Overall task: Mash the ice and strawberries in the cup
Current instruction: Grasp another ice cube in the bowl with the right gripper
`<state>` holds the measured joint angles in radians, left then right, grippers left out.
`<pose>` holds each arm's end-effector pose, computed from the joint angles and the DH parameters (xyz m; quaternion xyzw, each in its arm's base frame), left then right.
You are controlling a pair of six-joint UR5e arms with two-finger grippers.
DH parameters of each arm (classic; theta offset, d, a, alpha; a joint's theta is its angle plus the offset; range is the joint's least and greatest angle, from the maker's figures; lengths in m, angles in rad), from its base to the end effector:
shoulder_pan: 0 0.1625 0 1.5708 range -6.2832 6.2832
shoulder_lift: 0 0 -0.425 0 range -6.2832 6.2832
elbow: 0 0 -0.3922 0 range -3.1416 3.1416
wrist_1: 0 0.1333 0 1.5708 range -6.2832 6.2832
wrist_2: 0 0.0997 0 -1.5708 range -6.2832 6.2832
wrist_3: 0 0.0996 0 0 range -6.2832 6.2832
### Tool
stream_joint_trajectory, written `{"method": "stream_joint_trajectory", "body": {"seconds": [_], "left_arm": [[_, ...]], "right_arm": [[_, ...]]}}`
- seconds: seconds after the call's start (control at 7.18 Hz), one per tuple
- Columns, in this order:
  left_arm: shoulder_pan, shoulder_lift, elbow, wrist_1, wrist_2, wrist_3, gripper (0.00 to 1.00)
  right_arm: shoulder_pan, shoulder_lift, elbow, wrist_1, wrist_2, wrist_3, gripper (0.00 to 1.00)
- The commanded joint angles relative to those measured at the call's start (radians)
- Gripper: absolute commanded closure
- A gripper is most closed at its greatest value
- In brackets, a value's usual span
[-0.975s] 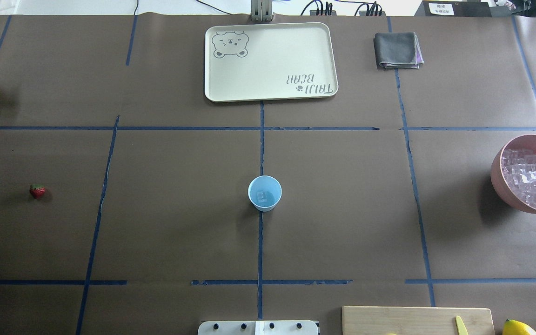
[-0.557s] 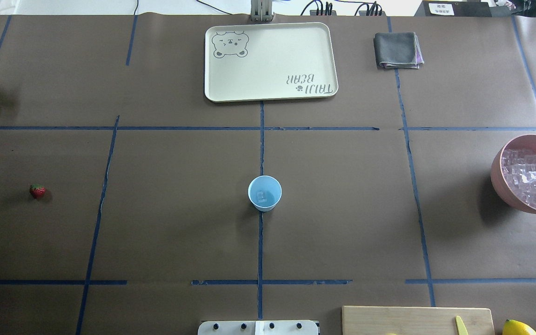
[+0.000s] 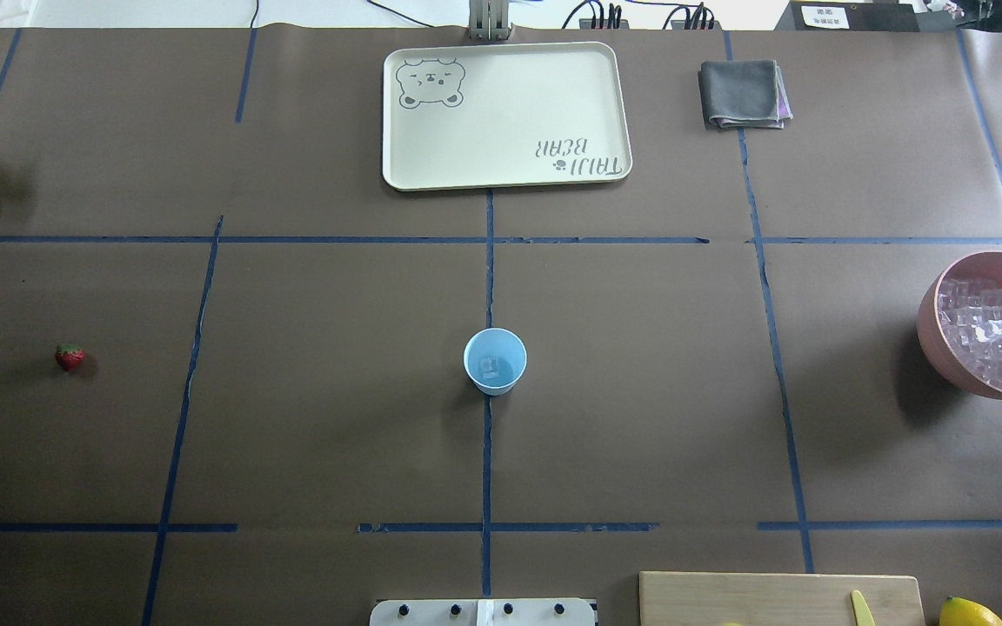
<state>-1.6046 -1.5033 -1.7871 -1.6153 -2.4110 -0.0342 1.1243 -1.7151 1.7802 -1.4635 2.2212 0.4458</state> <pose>-0.0750 -0.4675 0.5745 0.0880 0.4060 0.0084 0.9096 -0.1251 -0.4303 0.6186 -0.0638 -0.3224 -0.0278 0.9441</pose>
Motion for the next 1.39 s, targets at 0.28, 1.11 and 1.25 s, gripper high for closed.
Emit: {"method": "stream_joint_trajectory", "body": {"seconds": [0.28, 1.11, 1.25], "left_arm": [[0.0, 0.0, 0.0, 0.0, 0.0, 0.0, 0.0], [0.0, 0.002, -0.005, 0.0, 0.0, -0.001, 0.0], [0.0, 0.002, 0.0, 0.0, -0.013, -0.001, 0.0]], "right_arm": [[-0.003, 0.009, 0.001, -0.001, 0.001, 0.001, 0.9], [0.095, -0.066, 0.263, -0.058, 0.0, -0.003, 1.0], [0.08, 0.036, 0.262, -0.098, 0.0, 0.011, 1.0]]}}
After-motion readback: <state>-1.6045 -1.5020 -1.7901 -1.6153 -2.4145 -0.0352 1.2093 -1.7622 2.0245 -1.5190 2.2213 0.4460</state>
